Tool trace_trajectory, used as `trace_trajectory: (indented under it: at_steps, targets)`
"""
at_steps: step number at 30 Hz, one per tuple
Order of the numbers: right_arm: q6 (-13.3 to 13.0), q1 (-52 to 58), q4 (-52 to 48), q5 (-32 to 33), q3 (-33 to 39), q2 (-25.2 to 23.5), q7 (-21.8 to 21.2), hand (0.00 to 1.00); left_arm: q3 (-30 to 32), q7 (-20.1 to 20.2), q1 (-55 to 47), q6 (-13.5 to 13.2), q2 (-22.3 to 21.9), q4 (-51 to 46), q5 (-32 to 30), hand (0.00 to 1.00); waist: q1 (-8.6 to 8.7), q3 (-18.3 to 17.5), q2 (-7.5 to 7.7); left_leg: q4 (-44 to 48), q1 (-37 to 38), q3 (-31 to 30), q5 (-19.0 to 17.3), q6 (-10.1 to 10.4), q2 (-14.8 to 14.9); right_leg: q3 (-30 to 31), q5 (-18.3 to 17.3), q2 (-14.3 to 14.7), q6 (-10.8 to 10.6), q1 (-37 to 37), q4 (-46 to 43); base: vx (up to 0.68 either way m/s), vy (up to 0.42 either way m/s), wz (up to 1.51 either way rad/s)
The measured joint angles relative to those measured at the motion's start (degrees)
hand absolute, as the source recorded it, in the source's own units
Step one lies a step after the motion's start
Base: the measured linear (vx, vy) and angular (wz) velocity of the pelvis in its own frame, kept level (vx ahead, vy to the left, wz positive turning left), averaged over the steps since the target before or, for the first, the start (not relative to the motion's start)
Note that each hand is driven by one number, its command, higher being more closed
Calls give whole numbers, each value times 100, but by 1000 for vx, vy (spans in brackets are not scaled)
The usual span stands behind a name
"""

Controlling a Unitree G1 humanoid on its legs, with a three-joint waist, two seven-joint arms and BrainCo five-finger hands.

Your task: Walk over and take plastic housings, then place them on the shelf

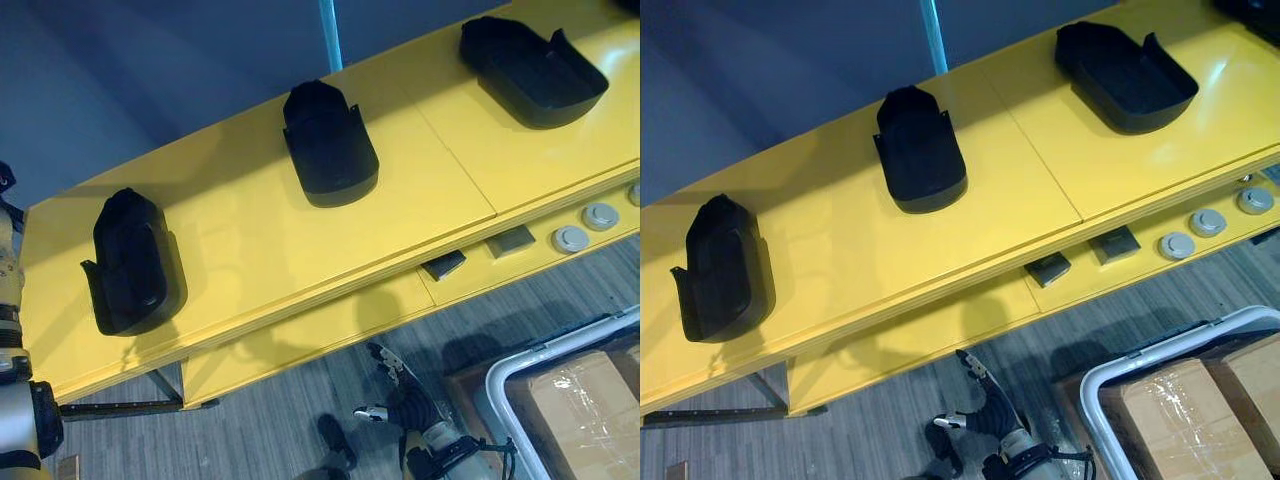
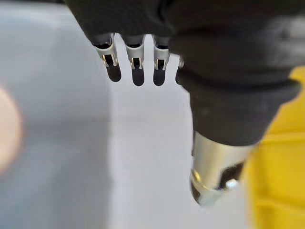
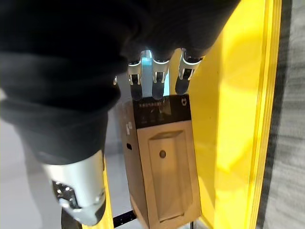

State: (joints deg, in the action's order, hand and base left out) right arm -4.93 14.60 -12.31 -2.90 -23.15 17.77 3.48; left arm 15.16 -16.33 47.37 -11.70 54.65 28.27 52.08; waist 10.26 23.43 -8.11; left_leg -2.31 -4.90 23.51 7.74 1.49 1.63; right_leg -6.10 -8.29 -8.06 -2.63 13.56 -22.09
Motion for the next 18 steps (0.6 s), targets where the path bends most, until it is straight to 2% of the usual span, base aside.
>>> trace_trajectory:
  at_steps: [2, 4, 5, 7, 8, 10, 13, 18]
  targets:
    - [-23, 120, 116, -43, 15, -152, 3, 0, 180, 74, -597, -237, -411, -817, 4, 100, -12, -226, 42, -59, 30, -45, 5, -18, 39, -87, 11, 45, 9, -99, 130, 56, -3, 10]
    - [-64, 222, 245, -103, 20, -300, 26, 0, 303, 161, -1498, -302, -1002, -1800, 4, 100, -29, -415, 90, -127, 161, -89, 7, -25, 62, -151, 13, 88, 11, -286, 237, 93, -7, 11]
    - [-80, 284, 274, -131, 23, -358, 63, 0, 354, 218, -2004, -304, -1428, -2349, -34, 100, -25, -494, 91, -159, 234, -144, 4, -29, 66, -217, 13, 98, 11, -411, 320, 97, -9, 19]
    - [-111, 455, 356, -222, 59, -569, 185, 0, 155, 291, -3588, -289, -2785, -3756, -433, 100, -87, -695, 118, -173, 346, -212, -28, -75, 90, -318, 13, 132, 11, -661, 511, 89, -10, 20]
    - [-132, 476, 416, -223, 66, -617, 229, 0, -18, 300, -3940, -263, -3092, -4002, -528, 100, -120, -700, 125, -173, 394, -254, -37, -85, 95, -368, 13, 139, 11, -752, 568, 50, -12, 30]
    - [-141, 572, 637, -223, 146, -748, 350, 0, -882, 362, -5233, -156, -4098, -4616, -989, 100, -228, -784, 160, -167, 426, -474, -53, -79, 106, -584, 12, 147, 13, -955, 738, 12, -19, 44]
    - [-140, 529, 740, -223, 275, -750, 376, 0, -1523, 574, -6090, -80, -4592, -4845, -1368, 100, -456, -819, 161, -158, 398, -523, -82, -42, 117, -675, 22, 153, 25, -972, 774, -34, -6, 17]
    - [-115, 322, 974, -223, 268, -742, 494, 0, -2034, 765, -6370, -73, -4726, -4988, -1631, 100, -465, -890, 144, -133, 229, -621, -60, -62, 130, -756, 120, 172, 43, -938, 883, -22, 1, 8]
